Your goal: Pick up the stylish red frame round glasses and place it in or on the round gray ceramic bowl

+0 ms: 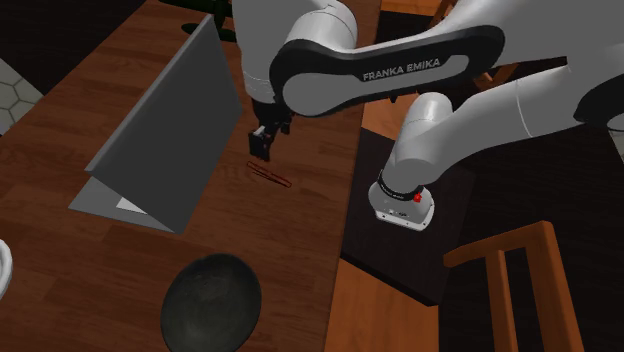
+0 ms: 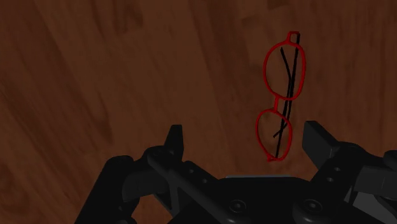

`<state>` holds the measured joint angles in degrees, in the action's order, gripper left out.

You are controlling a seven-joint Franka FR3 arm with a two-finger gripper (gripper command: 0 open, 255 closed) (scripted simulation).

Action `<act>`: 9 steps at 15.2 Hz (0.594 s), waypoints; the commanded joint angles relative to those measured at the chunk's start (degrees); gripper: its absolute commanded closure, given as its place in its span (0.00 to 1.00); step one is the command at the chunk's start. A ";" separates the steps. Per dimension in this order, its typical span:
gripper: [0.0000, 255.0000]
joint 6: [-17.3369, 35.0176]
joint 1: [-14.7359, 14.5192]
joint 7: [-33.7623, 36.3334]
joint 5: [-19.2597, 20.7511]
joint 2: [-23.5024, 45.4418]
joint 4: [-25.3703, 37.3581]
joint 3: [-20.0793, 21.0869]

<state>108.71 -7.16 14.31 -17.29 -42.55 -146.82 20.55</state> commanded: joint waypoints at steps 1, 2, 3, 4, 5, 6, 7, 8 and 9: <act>0.00 2.08 -0.67 3.34 -1.22 1.69 0.28 3.33; 0.00 3.43 -0.81 4.85 -1.65 2.94 0.46 5.00; 0.00 3.70 -0.83 5.16 -1.73 3.20 0.51 5.35; 0.00 4.54 -0.86 5.14 -1.90 3.45 -0.09 5.59; 0.00 5.40 -0.89 5.12 -2.07 3.71 -0.67 5.84; 0.00 6.25 -0.92 5.09 -2.23 4.00 -1.24 6.09; 0.00 7.12 -0.95 5.08 -2.39 4.30 -1.80 6.35; 0.00 8.00 -0.98 5.06 -2.56 4.62 -2.35 6.61; 0.00 8.88 -1.00 5.04 -2.72 4.96 -2.89 6.87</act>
<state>116.89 -8.10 19.41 -19.86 -37.71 -149.15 27.26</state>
